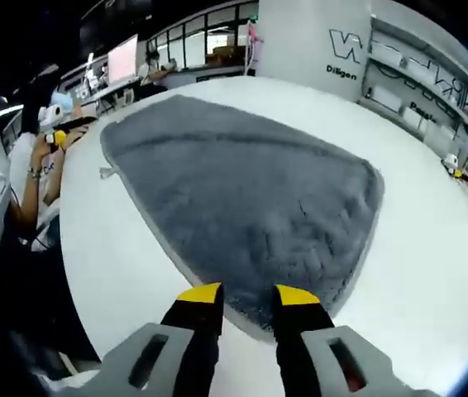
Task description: Open the folded towel by lifting each exposed corner and separating the folded layers until the towel lies flat within the target outline without major curled edges
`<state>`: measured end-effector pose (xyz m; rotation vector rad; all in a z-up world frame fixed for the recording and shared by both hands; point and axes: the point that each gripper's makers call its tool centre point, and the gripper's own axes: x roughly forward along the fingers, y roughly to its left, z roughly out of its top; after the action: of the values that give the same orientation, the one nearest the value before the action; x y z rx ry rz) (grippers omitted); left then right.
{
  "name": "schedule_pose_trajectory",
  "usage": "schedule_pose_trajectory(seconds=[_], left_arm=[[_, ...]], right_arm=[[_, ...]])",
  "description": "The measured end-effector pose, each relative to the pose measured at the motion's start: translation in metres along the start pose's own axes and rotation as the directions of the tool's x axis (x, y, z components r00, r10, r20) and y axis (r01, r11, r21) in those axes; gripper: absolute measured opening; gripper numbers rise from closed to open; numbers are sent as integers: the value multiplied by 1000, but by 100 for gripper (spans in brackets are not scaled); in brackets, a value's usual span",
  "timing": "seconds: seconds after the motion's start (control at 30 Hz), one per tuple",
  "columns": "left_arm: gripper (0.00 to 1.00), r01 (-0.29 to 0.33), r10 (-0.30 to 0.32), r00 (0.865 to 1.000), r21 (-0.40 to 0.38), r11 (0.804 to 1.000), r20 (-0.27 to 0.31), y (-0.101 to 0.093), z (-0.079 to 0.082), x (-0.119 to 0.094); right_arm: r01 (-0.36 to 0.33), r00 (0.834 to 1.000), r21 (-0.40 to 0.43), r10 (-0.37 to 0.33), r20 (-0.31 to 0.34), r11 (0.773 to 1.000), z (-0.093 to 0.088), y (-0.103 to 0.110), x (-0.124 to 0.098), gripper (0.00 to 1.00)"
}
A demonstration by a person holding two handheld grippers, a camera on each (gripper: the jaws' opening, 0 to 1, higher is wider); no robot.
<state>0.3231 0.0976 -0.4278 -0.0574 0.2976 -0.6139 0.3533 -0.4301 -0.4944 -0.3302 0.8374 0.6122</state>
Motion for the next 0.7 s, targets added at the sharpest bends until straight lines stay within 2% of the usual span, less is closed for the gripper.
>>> schedule_pose_trajectory(seconds=[0.1,0.33,0.7], left_arm=[[99,0,0,1000,0,1000,-6,0,-1,0],[99,0,0,1000,-1,1000,-17,-1,-4,0],[99,-7,7,1000,-6,1000,-14,1,-3,-2]], right_arm=[[-2,1000,-7,2,-29,1000,-7,-1,6,14],[-27,1000,7,27,1,1000,-5,1,7,2],[-52,999,25,51,12,998,-20,4,-6,2]])
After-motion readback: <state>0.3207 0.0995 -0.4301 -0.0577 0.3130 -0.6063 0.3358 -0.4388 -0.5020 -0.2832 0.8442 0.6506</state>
